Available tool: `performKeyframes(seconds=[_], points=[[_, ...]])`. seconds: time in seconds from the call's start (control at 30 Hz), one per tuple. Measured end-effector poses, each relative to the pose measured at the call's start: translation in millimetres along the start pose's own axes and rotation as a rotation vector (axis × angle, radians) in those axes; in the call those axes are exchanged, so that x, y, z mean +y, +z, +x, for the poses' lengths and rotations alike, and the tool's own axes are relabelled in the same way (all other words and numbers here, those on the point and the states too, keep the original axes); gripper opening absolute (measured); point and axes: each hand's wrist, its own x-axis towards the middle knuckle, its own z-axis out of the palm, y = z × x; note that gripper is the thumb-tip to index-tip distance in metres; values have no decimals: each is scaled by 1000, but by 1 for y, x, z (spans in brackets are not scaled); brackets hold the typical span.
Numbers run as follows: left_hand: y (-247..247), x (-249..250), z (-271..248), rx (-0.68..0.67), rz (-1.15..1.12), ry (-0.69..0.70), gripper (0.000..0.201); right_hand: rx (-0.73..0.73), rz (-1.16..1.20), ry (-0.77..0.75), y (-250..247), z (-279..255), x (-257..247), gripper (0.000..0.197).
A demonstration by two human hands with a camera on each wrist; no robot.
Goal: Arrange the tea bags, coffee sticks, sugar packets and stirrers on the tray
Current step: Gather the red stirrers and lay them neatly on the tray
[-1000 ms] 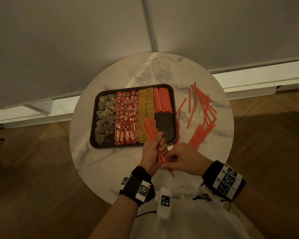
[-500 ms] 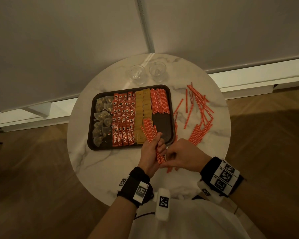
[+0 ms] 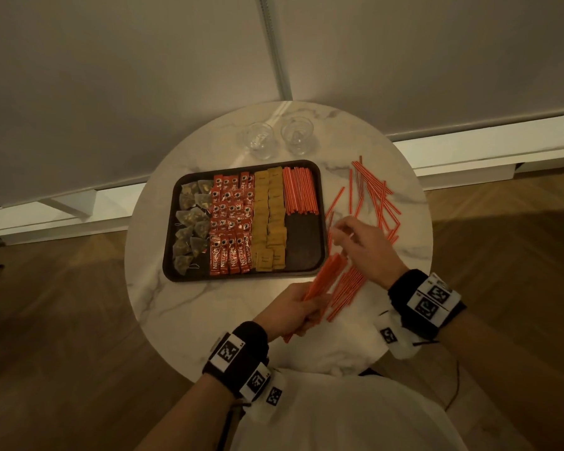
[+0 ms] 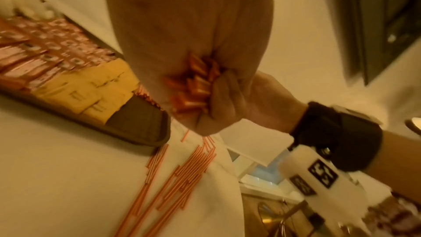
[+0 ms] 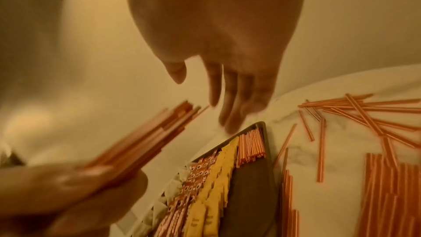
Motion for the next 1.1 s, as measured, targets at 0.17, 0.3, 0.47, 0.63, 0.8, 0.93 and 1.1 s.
performKeyframes(seconds=[0.17, 0.3, 0.47, 0.63, 0.8, 0.93, 1.1], points=[[-4, 15, 2, 37, 301, 53, 4, -454, -168, -52, 14, -7, -13, 51], [-26, 23, 5, 39, 519, -26, 37, -680, -314, -141, 0, -6, -25, 27], [-29, 33, 9, -23, 582, -68, 58, -591, -767, -304, 4, 2, -35, 13], [-31, 42, 13, -19, 500, -22, 63, -481, -901, -389, 8, 4, -37, 22], [-33, 39, 5, -86, 336, 21, 62, -477, -875, -334, 9, -1, -31, 29], [-44, 33, -2, -75, 132, 63, 34, -481, -809, -223, 5, -2, -24, 30], [-41, 25, -3, 226, -76, 159, 45, -444, -652, -50, 5, -1, -22, 25]])
